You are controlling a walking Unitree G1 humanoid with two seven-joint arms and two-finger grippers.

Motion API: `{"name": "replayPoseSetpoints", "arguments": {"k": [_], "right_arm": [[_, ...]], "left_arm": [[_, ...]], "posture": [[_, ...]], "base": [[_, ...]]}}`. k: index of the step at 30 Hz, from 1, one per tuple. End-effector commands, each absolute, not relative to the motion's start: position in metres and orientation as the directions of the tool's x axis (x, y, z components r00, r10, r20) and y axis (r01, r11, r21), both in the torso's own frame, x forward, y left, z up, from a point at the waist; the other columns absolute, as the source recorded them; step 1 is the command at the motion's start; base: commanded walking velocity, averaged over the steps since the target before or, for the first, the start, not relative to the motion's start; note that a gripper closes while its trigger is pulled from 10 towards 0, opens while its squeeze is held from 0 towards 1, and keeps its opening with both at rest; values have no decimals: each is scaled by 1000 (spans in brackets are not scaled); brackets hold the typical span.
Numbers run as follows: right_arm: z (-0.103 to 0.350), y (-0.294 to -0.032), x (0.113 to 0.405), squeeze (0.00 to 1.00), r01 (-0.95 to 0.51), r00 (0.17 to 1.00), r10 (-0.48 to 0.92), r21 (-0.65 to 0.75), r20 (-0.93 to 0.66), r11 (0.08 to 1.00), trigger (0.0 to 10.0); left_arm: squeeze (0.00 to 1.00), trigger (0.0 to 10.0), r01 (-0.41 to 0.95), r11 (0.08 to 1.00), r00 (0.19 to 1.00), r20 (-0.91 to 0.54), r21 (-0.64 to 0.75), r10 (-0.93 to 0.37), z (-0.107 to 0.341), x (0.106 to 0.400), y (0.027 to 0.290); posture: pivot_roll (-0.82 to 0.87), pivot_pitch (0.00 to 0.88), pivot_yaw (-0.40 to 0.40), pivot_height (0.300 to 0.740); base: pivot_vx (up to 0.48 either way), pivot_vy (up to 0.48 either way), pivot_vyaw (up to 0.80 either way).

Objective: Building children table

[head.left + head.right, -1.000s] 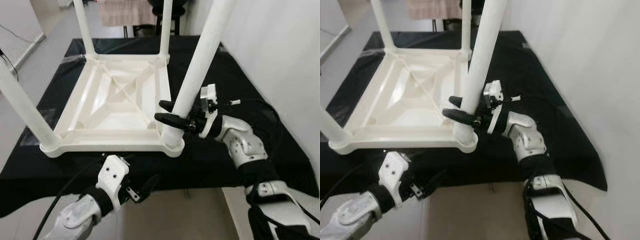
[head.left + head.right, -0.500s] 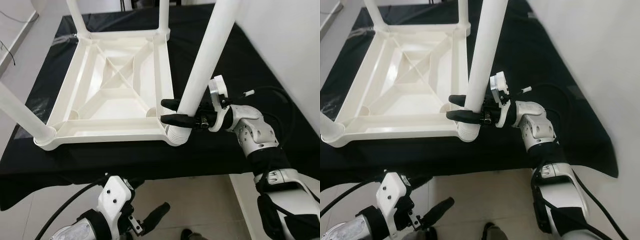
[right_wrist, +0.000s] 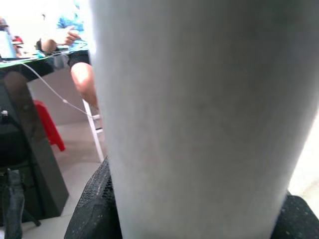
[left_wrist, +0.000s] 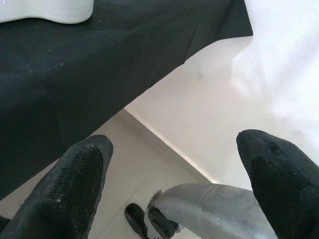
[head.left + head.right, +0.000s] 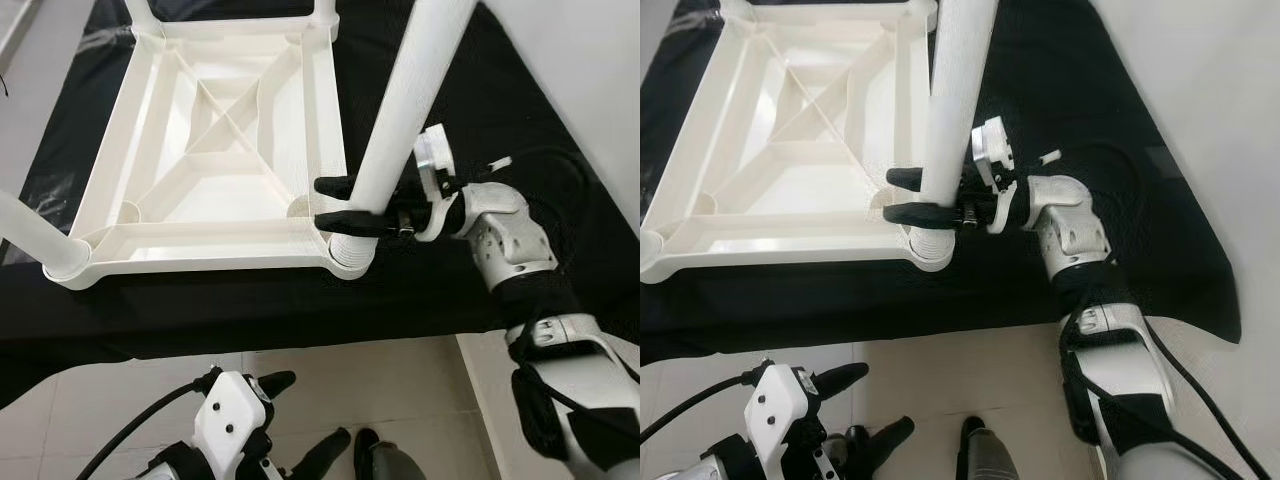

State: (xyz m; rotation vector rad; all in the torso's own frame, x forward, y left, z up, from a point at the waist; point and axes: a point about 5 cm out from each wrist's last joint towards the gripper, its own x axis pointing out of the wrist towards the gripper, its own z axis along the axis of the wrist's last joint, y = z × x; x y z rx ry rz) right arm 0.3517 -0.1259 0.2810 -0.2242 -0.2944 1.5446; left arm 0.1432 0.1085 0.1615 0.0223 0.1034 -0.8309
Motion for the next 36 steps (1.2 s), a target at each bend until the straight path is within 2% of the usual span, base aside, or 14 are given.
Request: {"name": "replayPoseSetpoints", "arguments": {"k": [1,12,13,24,30,31,35,36], "right_arm": [[269,-118,347,0,-955,-61,998,-290,-18,-64,10000],[254,-109,349,0,-946,-101,984,-292,-146,-141,10000],[246,-106,348,0,-931,-107,963,-315,-248,-185,10000],[237,-105,349,0,-910,-85,919,-345,-384,-229,10000],[245,-105,354,0,-930,-71,949,-323,-307,-174,10000],[248,-104,357,0,-947,-47,970,-298,-237,-119,10000],[250,-103,359,0,-953,-28,978,-289,-208,-89,10000],[247,-103,362,0,-965,14,985,-262,-171,-32,10000]], "left_arm": [[0,10000,743,667,658,-114,-61,-744,159,138,105],[0,10000,741,668,660,-115,-61,-742,160,137,103],[0,10000,741,669,661,-115,-60,-742,161,137,102],[0,10000,741,669,660,-114,-58,-742,161,139,101],[0,10000,740,670,662,-112,-56,-741,162,140,101],[0,10000,739,671,663,-111,-57,-740,162,141,100],[0,10000,739,671,664,-110,-57,-740,162,141,100],[0,10000,738,672,665,-109,-58,-739,162,141,100]], "posture": [[97,412,-34,740],[98,417,-42,740],[98,417,-42,740],[95,418,-43,740],[88,416,-48,740],[86,415,-51,740],[86,415,-51,740],[86,415,-51,740]], "base": [[0,0,0],[0,0,0],[0,0,0],[0,0,0],[0,0,0],[0,0,0],[0,0,0],[0,0,0]]}}
